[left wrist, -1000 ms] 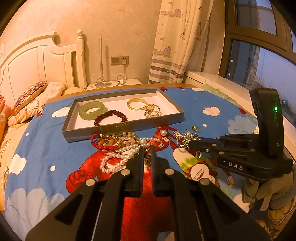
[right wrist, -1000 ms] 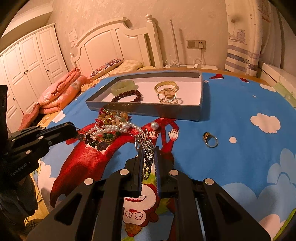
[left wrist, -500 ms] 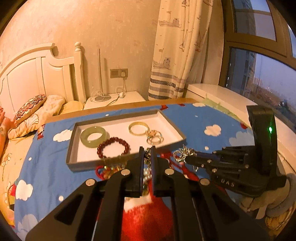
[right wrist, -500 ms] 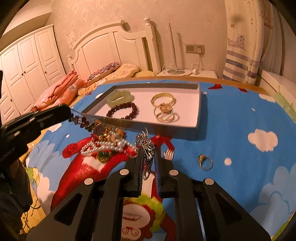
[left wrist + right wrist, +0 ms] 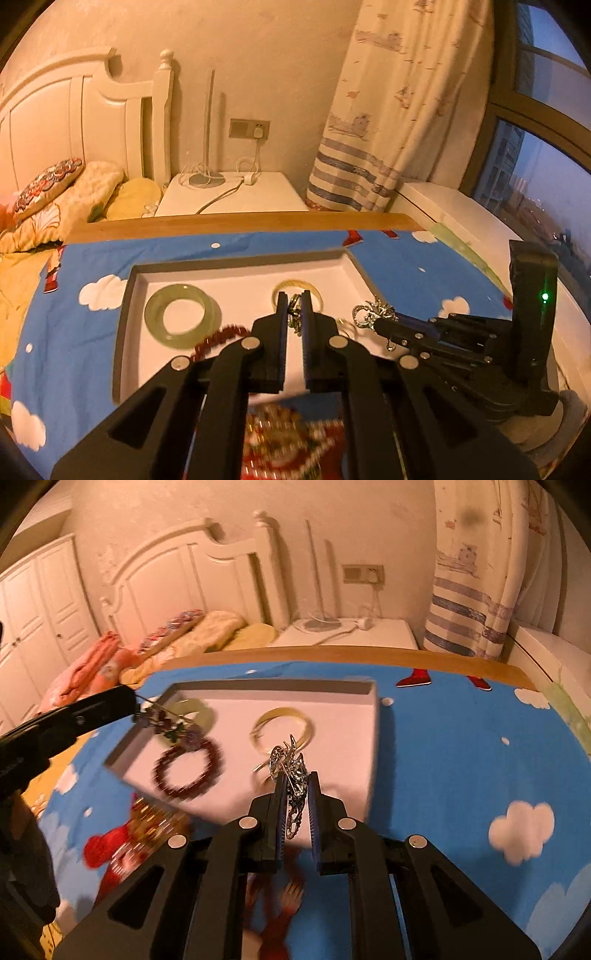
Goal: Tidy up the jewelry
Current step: 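Lower both held pieces into the grey tray and open both tools, then move left tool to the pearl necklace in the jewelry heap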
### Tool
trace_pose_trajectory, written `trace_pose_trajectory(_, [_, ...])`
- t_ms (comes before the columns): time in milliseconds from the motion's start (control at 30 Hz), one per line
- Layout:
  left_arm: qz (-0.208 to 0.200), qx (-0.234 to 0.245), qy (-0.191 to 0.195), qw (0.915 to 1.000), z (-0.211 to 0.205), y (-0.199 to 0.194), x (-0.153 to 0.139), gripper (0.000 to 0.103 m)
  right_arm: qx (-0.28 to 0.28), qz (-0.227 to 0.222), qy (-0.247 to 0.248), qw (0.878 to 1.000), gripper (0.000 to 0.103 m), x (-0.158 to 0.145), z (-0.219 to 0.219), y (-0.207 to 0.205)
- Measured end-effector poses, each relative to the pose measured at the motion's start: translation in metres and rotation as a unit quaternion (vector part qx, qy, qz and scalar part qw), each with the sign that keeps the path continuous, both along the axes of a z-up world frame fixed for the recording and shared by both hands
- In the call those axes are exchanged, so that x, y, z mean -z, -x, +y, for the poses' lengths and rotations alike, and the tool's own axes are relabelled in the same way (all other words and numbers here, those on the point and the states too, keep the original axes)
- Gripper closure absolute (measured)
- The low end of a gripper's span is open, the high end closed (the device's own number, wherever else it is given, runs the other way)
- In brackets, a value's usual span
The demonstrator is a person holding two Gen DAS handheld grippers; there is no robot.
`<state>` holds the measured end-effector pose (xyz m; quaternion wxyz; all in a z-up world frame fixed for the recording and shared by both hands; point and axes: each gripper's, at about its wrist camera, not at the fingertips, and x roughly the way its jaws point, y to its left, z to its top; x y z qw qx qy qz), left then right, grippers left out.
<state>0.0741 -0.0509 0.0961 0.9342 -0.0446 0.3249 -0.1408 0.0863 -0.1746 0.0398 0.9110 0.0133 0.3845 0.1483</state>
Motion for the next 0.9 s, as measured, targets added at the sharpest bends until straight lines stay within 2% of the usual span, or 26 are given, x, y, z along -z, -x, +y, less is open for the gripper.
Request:
trace_pose_trajectory(300, [0.034, -0.021, -0.017, 0.9991, -0.003, -0.057, 0.015, 0.097, 0.011, 0.03, 0.029, 0.999, 0.092, 0.005, 0.008, -0.052])
trace_pose_trajectory(433, [0.046, -0.039, -0.028, 0.9978, -0.002, -0.071, 0.025, 0.096, 0.023, 0.036, 0.015, 0.999, 0.09, 0.007, 0.004, -0.062])
trace_pose_trajectory(467, [0.045, -0.044, -0.028, 0.9976, 0.0, -0.071, 0.026, 0.086, 0.024, 0.034, 0.006, 0.999, 0.089, 0.006, 0.001, -0.062])
trace_pose_trajectory(500, [0.045, -0.049, -0.025, 0.9975, 0.002, -0.068, 0.027, 0.065, 0.023, 0.028, -0.009, 0.999, 0.089, 0.004, -0.003, -0.057])
trace_pose_trajectory(533, [0.038, -0.057, -0.023, 0.9974, 0.007, -0.064, 0.025, 0.053, 0.022, 0.02, -0.02, 0.999, 0.088, 0.0, -0.006, -0.051])
trace_pose_trajectory(567, [0.022, -0.07, -0.024, 0.9971, 0.012, -0.056, 0.021, 0.034, 0.021, 0.013, -0.025, 0.999, 0.085, -0.003, -0.008, -0.046])
trace_pose_trajectory(600, [0.007, -0.08, -0.024, 0.9965, 0.016, -0.047, 0.018, 0.025, 0.02, 0.003, -0.031, 0.999, 0.077, -0.007, -0.012, -0.038])
trace_pose_trajectory(700, [-0.033, -0.107, -0.014, 0.9936, 0.039, -0.011, 0.006, 0.014, 0.014, -0.026, -0.045, 0.999, 0.062, -0.019, -0.023, -0.007])
trace_pose_trajectory(833, [-0.052, -0.14, -0.016, 0.9886, 0.067, 0.039, 0.003, 0.006, -0.002, -0.036, -0.044, 0.998, 0.06, -0.018, -0.032, 0.035])
trace_pose_trajectory(900, [-0.044, -0.149, -0.021, 0.9876, 0.079, 0.059, 0.009, 0.005, -0.006, -0.031, -0.04, 0.999, 0.052, -0.008, -0.035, 0.059])
